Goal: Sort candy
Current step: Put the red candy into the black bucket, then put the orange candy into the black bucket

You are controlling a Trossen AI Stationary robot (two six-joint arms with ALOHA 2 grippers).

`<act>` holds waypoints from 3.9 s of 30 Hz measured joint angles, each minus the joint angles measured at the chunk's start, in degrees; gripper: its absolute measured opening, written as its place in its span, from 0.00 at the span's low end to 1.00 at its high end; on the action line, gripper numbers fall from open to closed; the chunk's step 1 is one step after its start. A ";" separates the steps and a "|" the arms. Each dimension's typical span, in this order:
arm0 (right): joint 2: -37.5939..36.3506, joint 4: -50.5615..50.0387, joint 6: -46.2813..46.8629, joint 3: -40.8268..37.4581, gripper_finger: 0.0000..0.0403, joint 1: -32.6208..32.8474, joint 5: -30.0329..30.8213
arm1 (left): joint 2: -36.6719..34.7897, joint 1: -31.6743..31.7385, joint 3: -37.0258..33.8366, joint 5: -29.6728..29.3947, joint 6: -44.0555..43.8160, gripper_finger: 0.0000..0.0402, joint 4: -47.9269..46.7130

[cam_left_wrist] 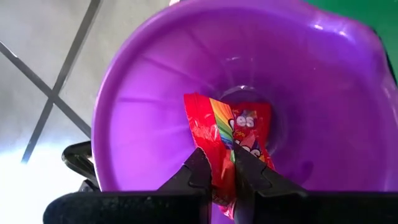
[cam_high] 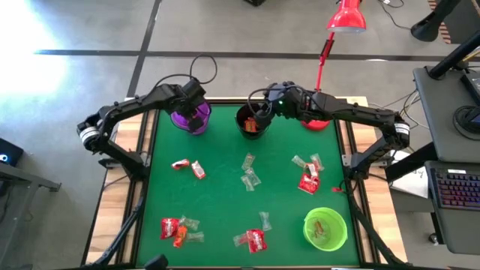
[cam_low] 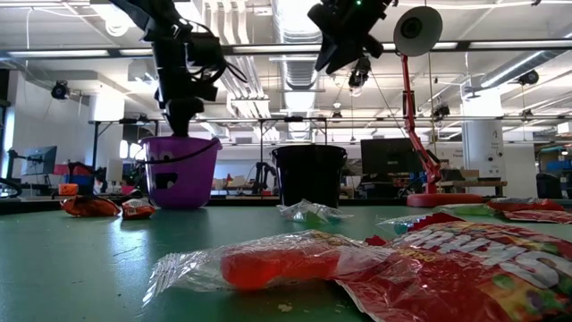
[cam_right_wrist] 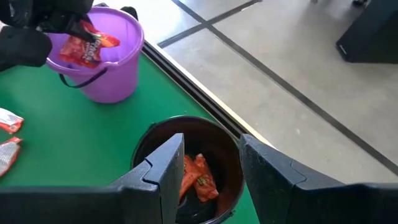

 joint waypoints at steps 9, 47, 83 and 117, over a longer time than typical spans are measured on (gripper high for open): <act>-2.43 -8.43 0.96 0.01 0.37 0.01 -0.02 | -0.02 0.02 2.61 -0.07 0.00 0.18 0.61; -13.80 -42.65 42.43 -20.75 0.37 5.77 -17.39 | -0.07 -4.07 18.99 23.51 -0.81 0.31 -11.01; -11.63 -18.75 62.50 -47.42 0.37 18.81 -21.03 | -0.17 -8.91 18.91 24.19 -0.60 0.31 -12.15; -13.11 -15.27 58.78 -37.75 0.05 18.81 -17.53 | -0.09 -9.18 18.88 24.06 5.28 0.31 -2.52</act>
